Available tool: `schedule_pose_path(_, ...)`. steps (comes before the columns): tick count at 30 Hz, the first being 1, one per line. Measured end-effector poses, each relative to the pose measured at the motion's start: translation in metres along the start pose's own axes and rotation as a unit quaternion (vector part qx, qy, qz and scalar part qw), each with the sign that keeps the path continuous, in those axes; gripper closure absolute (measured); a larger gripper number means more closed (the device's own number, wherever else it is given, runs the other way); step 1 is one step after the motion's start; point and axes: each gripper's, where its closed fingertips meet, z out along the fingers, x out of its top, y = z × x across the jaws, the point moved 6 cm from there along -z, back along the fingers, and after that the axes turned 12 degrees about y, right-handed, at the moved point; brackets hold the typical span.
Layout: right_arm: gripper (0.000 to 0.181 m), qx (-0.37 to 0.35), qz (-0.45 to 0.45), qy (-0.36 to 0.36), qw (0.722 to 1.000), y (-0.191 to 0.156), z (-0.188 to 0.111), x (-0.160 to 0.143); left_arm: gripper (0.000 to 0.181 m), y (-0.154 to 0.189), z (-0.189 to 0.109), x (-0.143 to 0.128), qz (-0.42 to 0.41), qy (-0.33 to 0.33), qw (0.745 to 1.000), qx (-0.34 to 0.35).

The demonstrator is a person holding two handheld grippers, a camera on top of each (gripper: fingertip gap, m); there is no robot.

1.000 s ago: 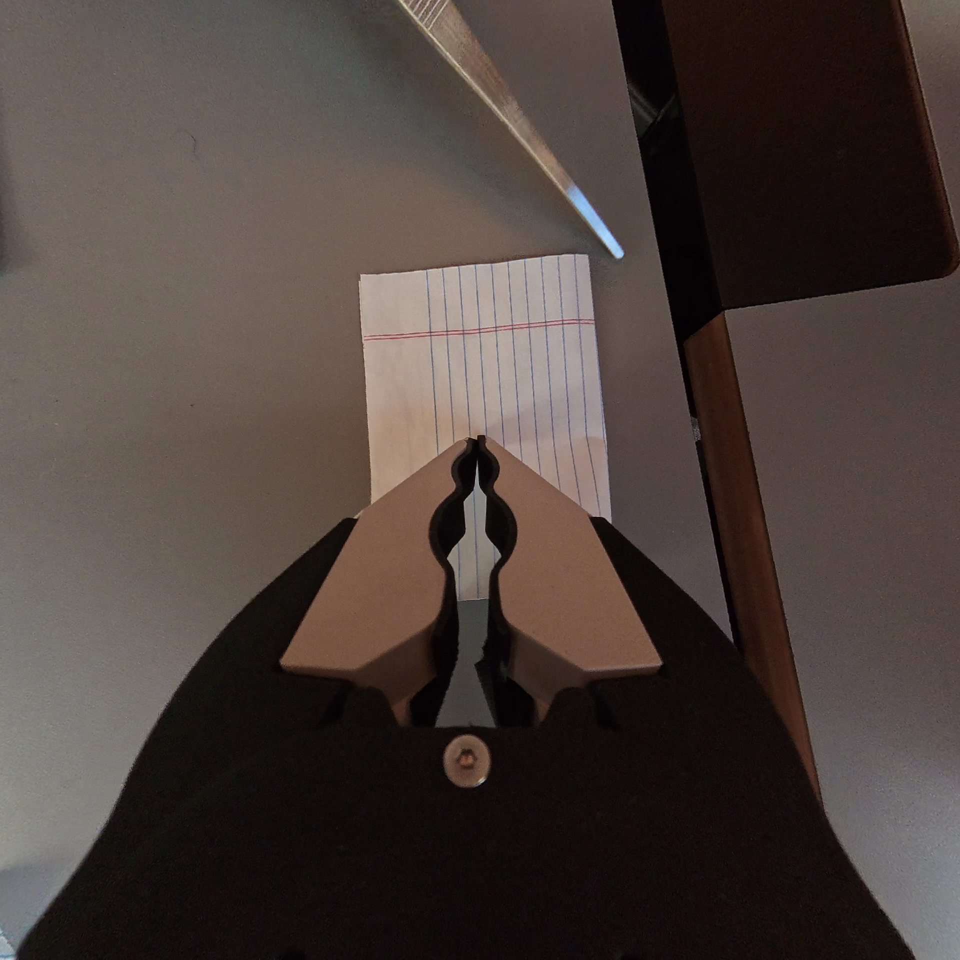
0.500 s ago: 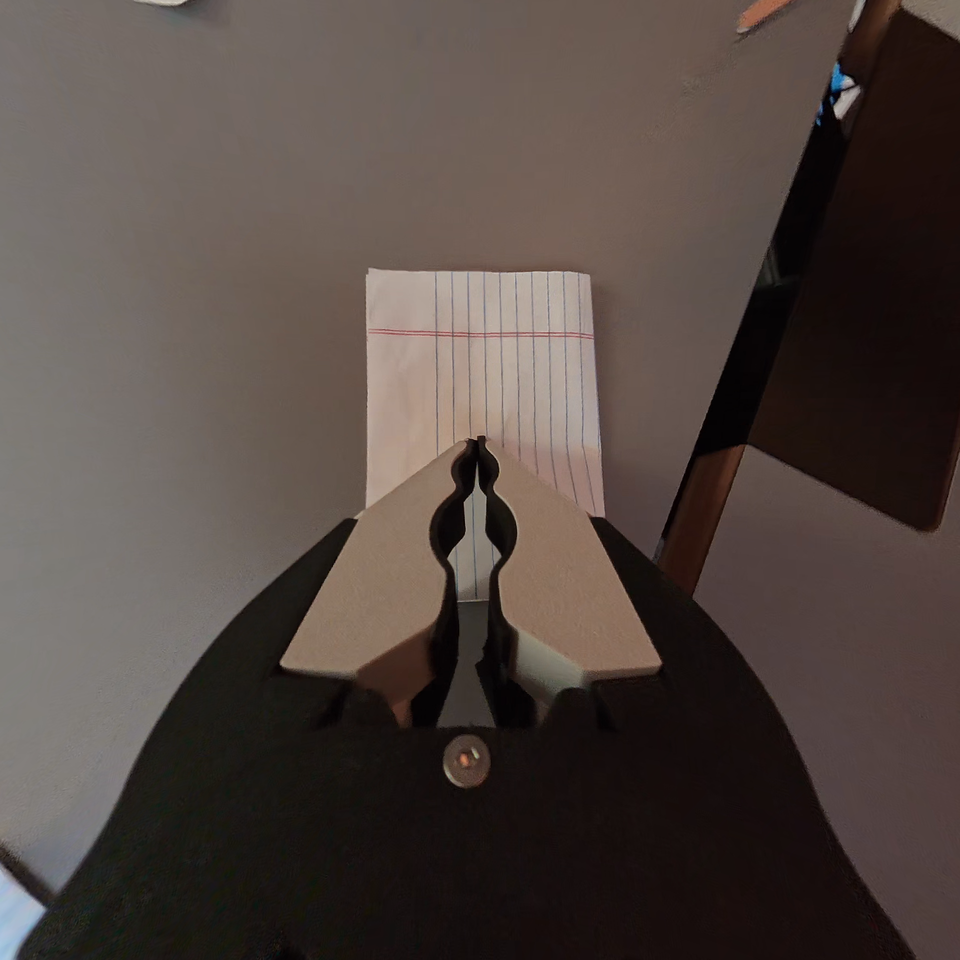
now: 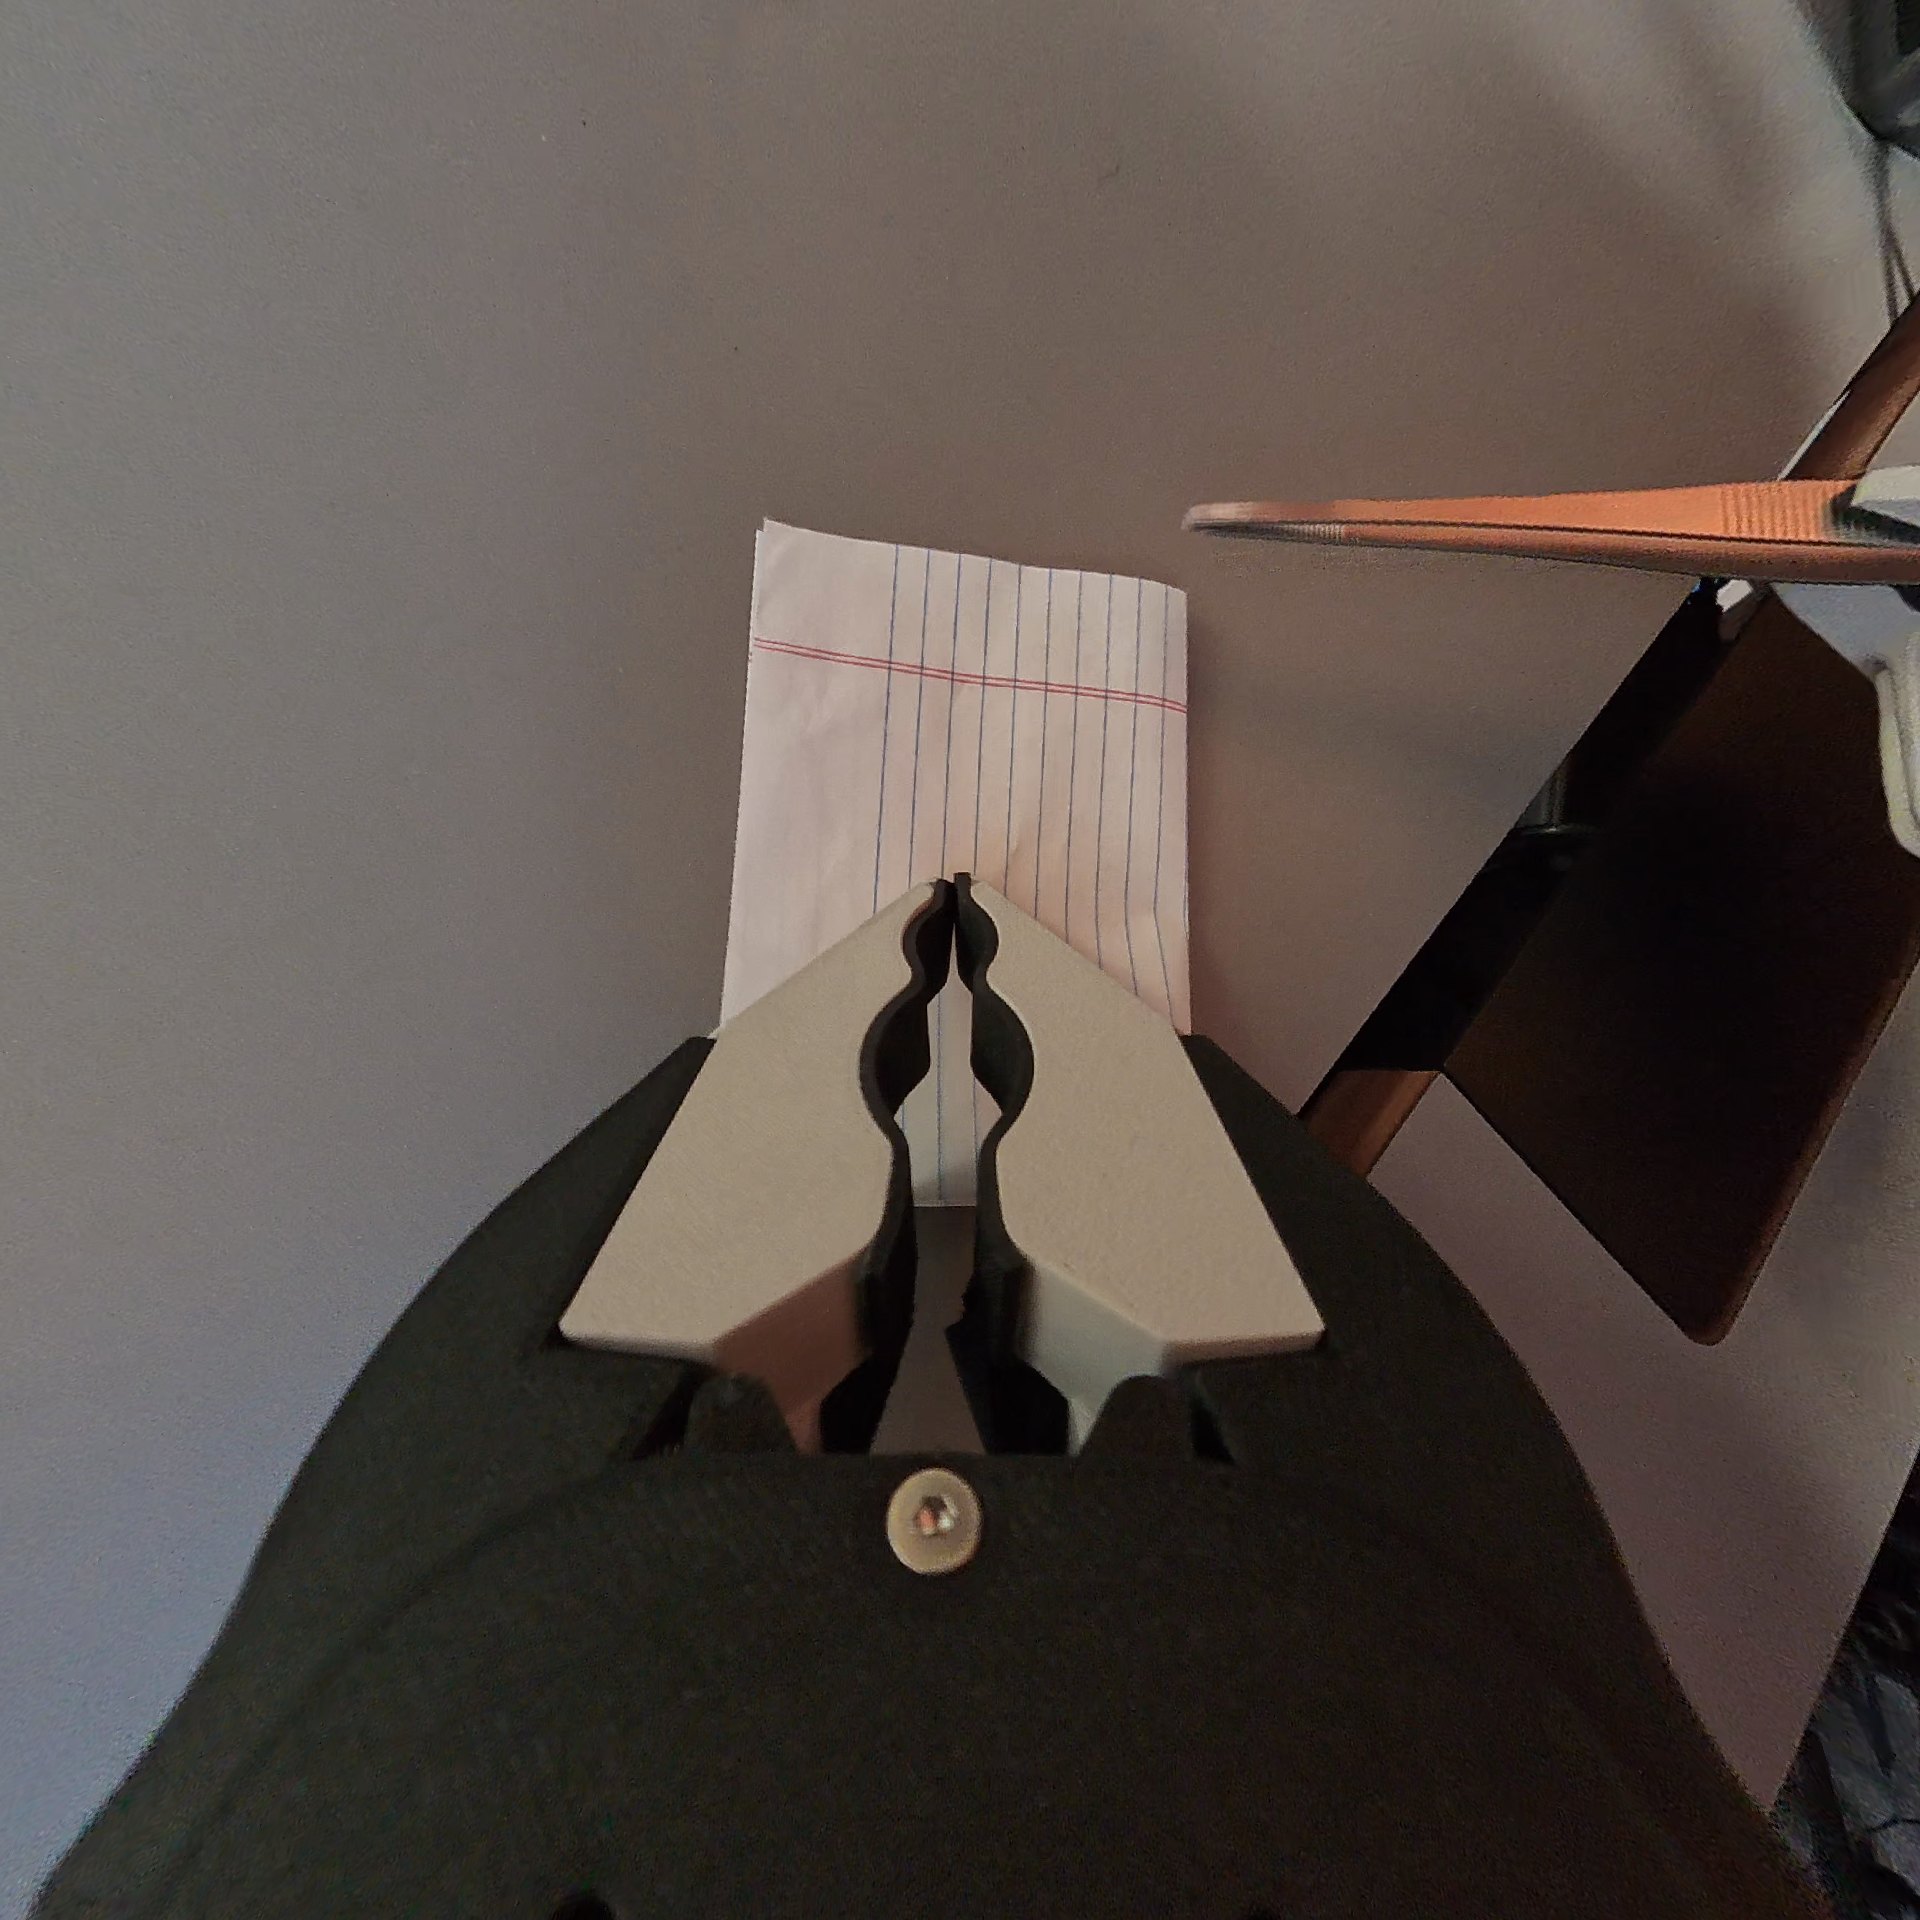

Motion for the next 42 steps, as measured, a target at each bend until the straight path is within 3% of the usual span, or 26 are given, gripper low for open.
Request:
schedule_pose_path(5,0.169,-0.042,0.014,0.005,0.999,0.017,0.001,-0.005,0.181,0.001,0.001,0.0,0.006,0.007,1.0,0.009)
schedule_pose_path(15,0.17,-0.002,0.069,0.046,0.997,0.024,-0.009,-0.017,0.181,0.003,0.003,0.0,0.041,0.018,0.999,0.018)
schedule_pose_path(42,0.17,-0.027,0.051,-0.032,0.998,0.029,-0.039,-0.064,0.181,0.003,0.006,0.0,0.044,0.034,0.998,0.011)
